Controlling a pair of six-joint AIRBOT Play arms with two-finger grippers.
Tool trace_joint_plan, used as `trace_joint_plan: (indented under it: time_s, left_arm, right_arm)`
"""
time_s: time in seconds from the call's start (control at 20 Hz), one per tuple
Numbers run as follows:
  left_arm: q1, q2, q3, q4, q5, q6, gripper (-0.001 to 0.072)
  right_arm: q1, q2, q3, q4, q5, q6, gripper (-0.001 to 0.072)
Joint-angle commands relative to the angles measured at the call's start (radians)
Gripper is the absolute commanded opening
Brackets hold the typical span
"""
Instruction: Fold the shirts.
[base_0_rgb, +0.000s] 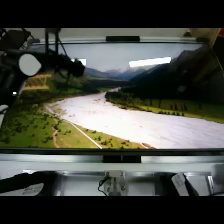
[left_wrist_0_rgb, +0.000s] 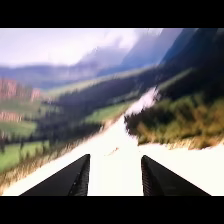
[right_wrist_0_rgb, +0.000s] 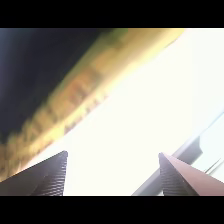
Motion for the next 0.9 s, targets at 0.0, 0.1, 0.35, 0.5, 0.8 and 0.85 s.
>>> trace_joint_plan:
  time_s: [0.0,0.1,0.35,0.5,0.8,0.85]
  left_arm:
    - [0.016,-0.056,-0.026,0.205,-0.510,-0.092,0.0554]
    - [0.037,-0.043,-0.091,0.201,-0.531,-0.084,0.0719]
    - [0.064,-0.003,-0.185,0.145,-0.367,-0.197,0.0718]
    - [0.064,-0.008,-0.185,0.145,-0.367,-0.196,0.0718]
    - [0.064,-0.010,-0.185,0.145,-0.340,-0.196,0.0718]
    - [0.064,-0.010,-0.185,0.145,-0.341,-0.196,0.0718]
  right_arm:
    - [0.551,-0.028,-0.171,-0.210,-0.112,0.124,0.0669]
    - [0.735,-0.136,-0.179,-0.257,-0.091,0.111,0.0669]
    - [0.927,-0.320,-0.179,-0.253,-0.047,0.048,0.0670]
    - [0.979,-0.340,-0.179,-0.250,-0.047,0.059,0.0669]
    - [0.997,-0.340,-0.179,-0.245,-0.046,0.058,0.0670]
    - [0.997,-0.340,-0.179,-0.245,-0.046,0.059,0.0669]
